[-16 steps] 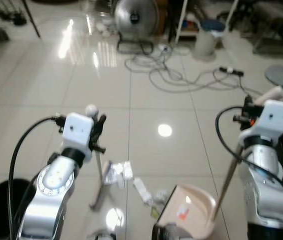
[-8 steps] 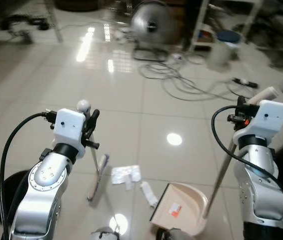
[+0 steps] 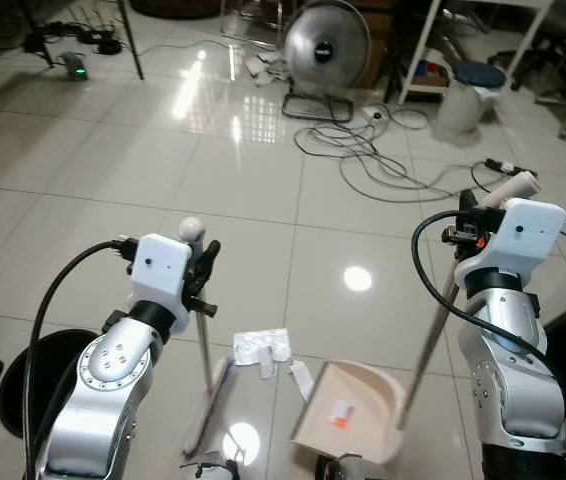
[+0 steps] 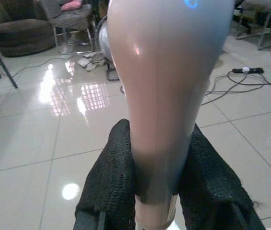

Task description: Sweep floor

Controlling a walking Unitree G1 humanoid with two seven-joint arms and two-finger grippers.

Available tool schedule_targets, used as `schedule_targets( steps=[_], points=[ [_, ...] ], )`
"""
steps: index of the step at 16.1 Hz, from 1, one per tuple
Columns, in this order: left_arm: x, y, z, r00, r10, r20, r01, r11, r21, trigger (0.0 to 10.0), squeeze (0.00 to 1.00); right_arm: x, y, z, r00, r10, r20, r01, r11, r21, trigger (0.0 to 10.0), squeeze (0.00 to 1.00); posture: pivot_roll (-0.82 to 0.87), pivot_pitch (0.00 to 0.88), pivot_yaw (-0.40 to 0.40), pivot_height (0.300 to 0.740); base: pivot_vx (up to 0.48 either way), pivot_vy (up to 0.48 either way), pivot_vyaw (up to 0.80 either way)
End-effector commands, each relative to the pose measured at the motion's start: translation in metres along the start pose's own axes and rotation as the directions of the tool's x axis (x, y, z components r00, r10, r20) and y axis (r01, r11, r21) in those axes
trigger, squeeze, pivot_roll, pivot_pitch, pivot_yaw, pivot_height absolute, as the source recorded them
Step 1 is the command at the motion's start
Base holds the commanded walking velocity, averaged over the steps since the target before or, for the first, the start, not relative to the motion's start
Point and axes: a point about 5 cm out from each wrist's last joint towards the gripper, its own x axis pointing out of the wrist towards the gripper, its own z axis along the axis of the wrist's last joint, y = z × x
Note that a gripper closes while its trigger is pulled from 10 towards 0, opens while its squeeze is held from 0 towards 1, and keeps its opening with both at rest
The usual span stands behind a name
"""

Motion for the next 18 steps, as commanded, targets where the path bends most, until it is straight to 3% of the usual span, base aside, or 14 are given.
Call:
schedule_targets(
  steps=[1,5,18],
  points=[
    [0.0015,-0.0015,0.0074,0.999,-0.004,0.034,0.004,1.000,0.010,10.0,0.00,0.0005,-0.0013,0.0075,1.000,0.010,0.019,-0.010,1.000,-0.001,10.0,0.00,0.14,0.144,-0.061,0.740,0.000,0.000,0.00],
    [-0.0020,-0.0009,0.0058,1.000,0.001,0.031,-0.002,1.000,0.009,10.0,0.00,0.0028,0.0006,0.0088,1.000,0.023,0.017,-0.023,1.000,0.004,10.0,0.00,0.14,0.149,-0.066,0.740,0.000,0.000,0.00],
    [-0.0018,-0.0012,0.0052,1.000,-0.003,0.027,0.003,1.000,0.015,10.0,0.00,0.0015,-0.0011,0.0082,1.000,0.023,0.005,-0.023,1.000,0.002,10.0,0.00,0.13,0.151,-0.064,0.740,-0.263,0.000,0.00]
  ],
)
